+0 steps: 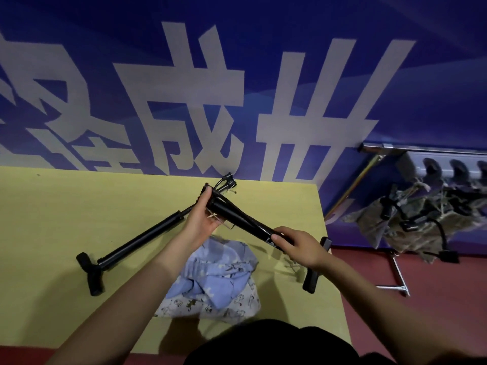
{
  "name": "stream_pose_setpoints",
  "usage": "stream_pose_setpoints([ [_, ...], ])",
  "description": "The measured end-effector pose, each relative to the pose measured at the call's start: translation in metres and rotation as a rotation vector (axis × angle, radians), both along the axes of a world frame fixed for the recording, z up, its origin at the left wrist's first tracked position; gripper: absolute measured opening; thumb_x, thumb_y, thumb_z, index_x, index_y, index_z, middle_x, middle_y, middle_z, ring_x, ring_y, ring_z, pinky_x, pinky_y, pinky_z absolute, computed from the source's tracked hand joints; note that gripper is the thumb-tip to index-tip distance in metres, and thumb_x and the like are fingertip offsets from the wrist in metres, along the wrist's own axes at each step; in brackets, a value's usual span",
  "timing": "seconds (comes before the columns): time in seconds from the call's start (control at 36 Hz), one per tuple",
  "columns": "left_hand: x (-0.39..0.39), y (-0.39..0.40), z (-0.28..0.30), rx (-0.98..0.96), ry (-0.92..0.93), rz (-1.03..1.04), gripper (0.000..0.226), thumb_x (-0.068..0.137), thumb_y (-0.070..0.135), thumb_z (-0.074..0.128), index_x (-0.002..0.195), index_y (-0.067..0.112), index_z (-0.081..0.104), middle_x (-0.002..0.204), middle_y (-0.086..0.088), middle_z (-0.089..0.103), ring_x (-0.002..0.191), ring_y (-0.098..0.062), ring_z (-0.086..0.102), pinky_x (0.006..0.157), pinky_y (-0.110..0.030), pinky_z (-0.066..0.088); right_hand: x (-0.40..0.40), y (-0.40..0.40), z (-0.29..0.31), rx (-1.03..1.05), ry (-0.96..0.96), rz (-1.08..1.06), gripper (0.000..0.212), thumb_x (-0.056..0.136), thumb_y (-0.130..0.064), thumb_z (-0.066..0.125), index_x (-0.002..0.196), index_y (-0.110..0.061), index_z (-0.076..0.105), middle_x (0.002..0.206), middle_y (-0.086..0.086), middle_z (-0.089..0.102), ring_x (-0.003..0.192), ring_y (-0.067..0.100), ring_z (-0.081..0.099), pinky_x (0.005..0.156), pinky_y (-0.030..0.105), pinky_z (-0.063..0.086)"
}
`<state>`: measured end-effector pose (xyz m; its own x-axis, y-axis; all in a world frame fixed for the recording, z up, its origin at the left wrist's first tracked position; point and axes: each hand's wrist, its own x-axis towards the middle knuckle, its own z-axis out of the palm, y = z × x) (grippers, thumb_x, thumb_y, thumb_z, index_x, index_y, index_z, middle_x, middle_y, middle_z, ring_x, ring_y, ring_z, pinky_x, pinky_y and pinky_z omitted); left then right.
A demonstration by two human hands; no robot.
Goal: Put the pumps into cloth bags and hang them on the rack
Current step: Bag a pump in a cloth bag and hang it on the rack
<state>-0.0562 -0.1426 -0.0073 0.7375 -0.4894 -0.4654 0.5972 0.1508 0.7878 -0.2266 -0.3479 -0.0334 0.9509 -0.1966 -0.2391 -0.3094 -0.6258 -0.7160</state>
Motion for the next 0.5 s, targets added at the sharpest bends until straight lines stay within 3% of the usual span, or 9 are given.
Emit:
stream_pose_setpoints([
  [0.06,-0.002,-0.007,0.000,-0.050,0.043,0.045,0.031,0.096,0.040,0.053,0.111,0.014,0.059,0.101,-0.007,0.065,0.102,-0.023,0.062,0.097,-0.038,0.049,0.000,0.003,0.001,0.039,-0.002,-0.015,0.026,0.098,-0.051,0.044,0.102,-0.033,0.061,0.074,0.000,0.063,0.066,0.013,0.057,0.061,0.032,0.041],
  [0.11,-0.003,-0.010,-0.006,-0.066,0.079,0.093,0.031,0.095,0.035,0.057,0.119,0.015,0.058,0.116,-0.010,0.061,0.111,-0.024,0.059,0.096,-0.038,0.050,0.000,0.003,0.001,0.077,0.012,-0.020,0.026,0.098,-0.051,0.044,0.102,-0.032,0.060,0.071,0.000,0.060,0.061,0.012,0.054,0.059,0.031,0.040],
  [0.22,-0.009,-0.016,-0.012,-0.057,0.052,0.095,0.026,0.094,0.039,0.056,0.112,0.020,0.057,0.109,-0.009,0.062,0.098,-0.024,0.061,0.083,-0.039,0.052,0.001,0.008,0.003,0.094,0.061,0.024,0.022,0.096,-0.050,0.047,0.098,-0.031,0.057,0.065,-0.002,0.054,0.053,0.010,0.051,0.054,0.029,0.039],
  [0.31,-0.009,-0.017,-0.012,-0.020,0.074,0.132,0.054,0.086,0.054,0.060,0.128,0.021,0.052,0.109,-0.010,0.063,0.101,-0.027,0.062,0.078,-0.040,0.053,0.006,0.012,0.005,0.008,0.086,0.070,0.019,0.095,-0.053,0.049,0.100,-0.035,0.053,0.070,-0.001,0.058,0.060,0.015,0.054,0.058,0.032,0.040],
  [0.39,-0.006,-0.015,-0.017,0.011,0.163,0.207,0.078,0.078,0.057,0.069,0.139,0.014,0.047,0.118,-0.011,0.059,0.104,-0.029,0.062,0.069,-0.036,0.055,0.012,0.013,0.011,-0.129,0.102,0.124,0.030,0.094,-0.053,0.049,0.113,-0.031,0.054,0.078,0.000,0.063,0.072,0.020,0.059,0.066,0.035,0.045],
  [0.44,-0.007,-0.013,-0.018,-0.012,0.200,0.256,0.066,0.083,0.051,0.067,0.134,0.012,0.049,0.101,-0.009,0.060,0.093,-0.027,0.063,0.068,-0.036,0.055,0.017,0.015,0.016,-0.124,0.118,0.143,0.032,0.095,-0.049,0.052,0.120,-0.029,0.052,0.082,-0.001,0.064,0.071,0.019,0.060,0.066,0.034,0.045],
  [0.5,-0.011,-0.015,-0.017,-0.074,0.226,0.258,0.048,0.088,0.044,0.064,0.122,0.014,0.049,0.087,-0.007,0.059,0.090,-0.028,0.062,0.078,-0.039,0.057,0.024,0.021,0.020,-0.020,0.123,0.148,0.037,0.094,-0.040,0.054,0.129,-0.030,0.046,0.085,-0.001,0.066,0.066,0.017,0.060,0.064,0.033,0.047],
])
